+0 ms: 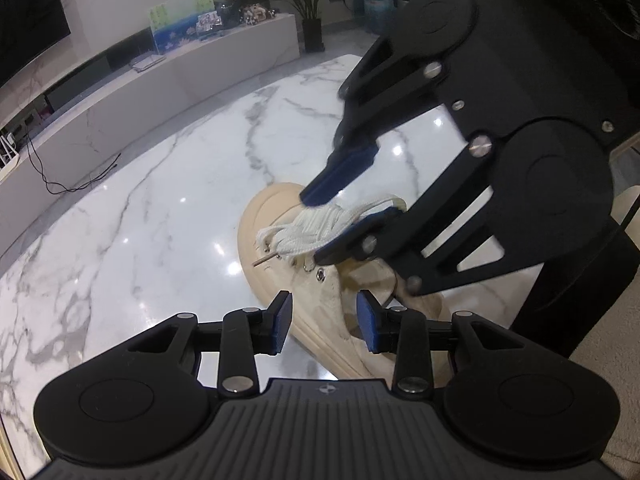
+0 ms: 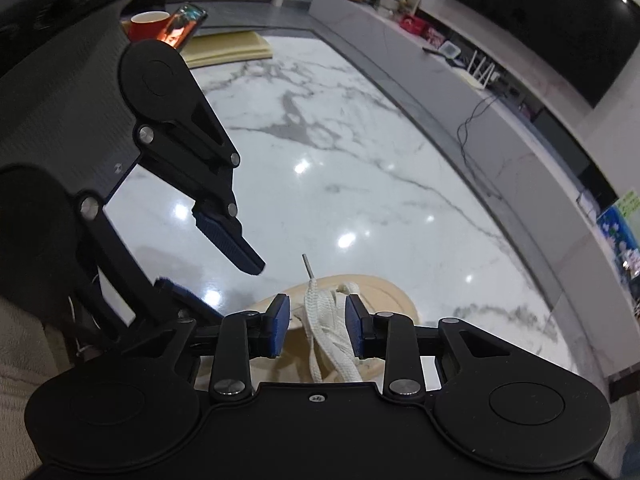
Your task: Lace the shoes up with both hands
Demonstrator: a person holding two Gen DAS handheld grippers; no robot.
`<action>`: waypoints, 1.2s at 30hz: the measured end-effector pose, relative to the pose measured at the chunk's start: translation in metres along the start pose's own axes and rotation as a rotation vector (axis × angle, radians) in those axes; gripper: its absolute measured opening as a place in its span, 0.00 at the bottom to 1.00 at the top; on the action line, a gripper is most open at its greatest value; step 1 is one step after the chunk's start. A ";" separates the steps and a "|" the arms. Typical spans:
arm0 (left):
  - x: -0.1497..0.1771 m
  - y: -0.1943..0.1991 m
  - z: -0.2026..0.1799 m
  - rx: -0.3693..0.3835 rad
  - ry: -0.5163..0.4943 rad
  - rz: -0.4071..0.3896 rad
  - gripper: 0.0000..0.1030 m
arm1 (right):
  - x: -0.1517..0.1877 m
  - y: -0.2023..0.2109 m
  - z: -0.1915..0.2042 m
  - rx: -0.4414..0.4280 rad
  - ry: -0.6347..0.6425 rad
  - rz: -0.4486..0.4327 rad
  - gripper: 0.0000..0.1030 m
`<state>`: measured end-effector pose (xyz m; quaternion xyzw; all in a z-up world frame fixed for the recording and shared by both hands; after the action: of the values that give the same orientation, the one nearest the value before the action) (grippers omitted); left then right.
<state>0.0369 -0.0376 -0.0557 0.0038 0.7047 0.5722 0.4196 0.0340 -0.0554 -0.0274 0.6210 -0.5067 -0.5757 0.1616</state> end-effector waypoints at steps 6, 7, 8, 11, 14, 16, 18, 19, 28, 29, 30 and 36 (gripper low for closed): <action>-0.001 -0.008 -0.003 0.018 -0.005 -0.002 0.21 | 0.003 -0.018 0.000 -0.010 -0.026 0.027 0.07; -0.002 -0.008 -0.003 0.019 -0.004 -0.003 0.18 | 0.004 -0.020 0.000 -0.015 -0.030 0.032 0.04; -0.002 -0.009 -0.003 0.020 -0.004 -0.004 0.17 | 0.004 -0.022 -0.001 -0.017 -0.036 0.031 0.02; -0.004 -0.008 -0.003 0.022 -0.006 -0.017 0.10 | 0.004 -0.020 -0.005 -0.012 -0.062 0.013 0.02; -0.005 -0.007 -0.003 0.026 -0.009 -0.021 0.06 | 0.005 -0.015 -0.010 -0.003 -0.093 -0.007 0.02; -0.005 -0.007 -0.004 0.025 -0.012 -0.021 0.06 | 0.006 -0.011 -0.013 0.003 -0.114 -0.020 0.02; -0.003 -0.008 -0.001 0.011 -0.005 -0.013 0.06 | 0.011 -0.004 -0.013 0.005 -0.136 -0.027 0.02; -0.002 -0.008 0.001 0.003 -0.001 -0.008 0.06 | 0.014 0.000 -0.014 0.006 -0.147 -0.029 0.02; -0.001 0.000 0.003 -0.029 -0.003 -0.004 0.06 | 0.039 0.022 -0.004 0.020 -0.207 -0.009 0.02; -0.001 0.001 0.002 -0.027 -0.007 -0.005 0.06 | 0.041 0.024 -0.003 0.015 -0.217 -0.006 0.02; -0.001 0.002 0.000 -0.026 -0.010 -0.007 0.06 | 0.044 0.026 -0.002 0.007 -0.230 -0.002 0.02; -0.004 -0.003 -0.007 -0.007 -0.033 0.000 0.07 | 0.050 0.027 0.003 -0.006 -0.254 0.016 0.02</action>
<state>0.0366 -0.0465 -0.0561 0.0118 0.6958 0.5743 0.4312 0.0105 -0.1074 -0.0345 0.5385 -0.5263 -0.6501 0.1026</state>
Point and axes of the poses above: each gripper's, at about its wrist camera, not at the fingertips, and y roughly against the way its jaws point, z to its left, x to its underside, the point moved 8 cm from there along -y, roughly the way its jaws point, and after that the axes turned 5 degrees about x, right-handed, at the moved point
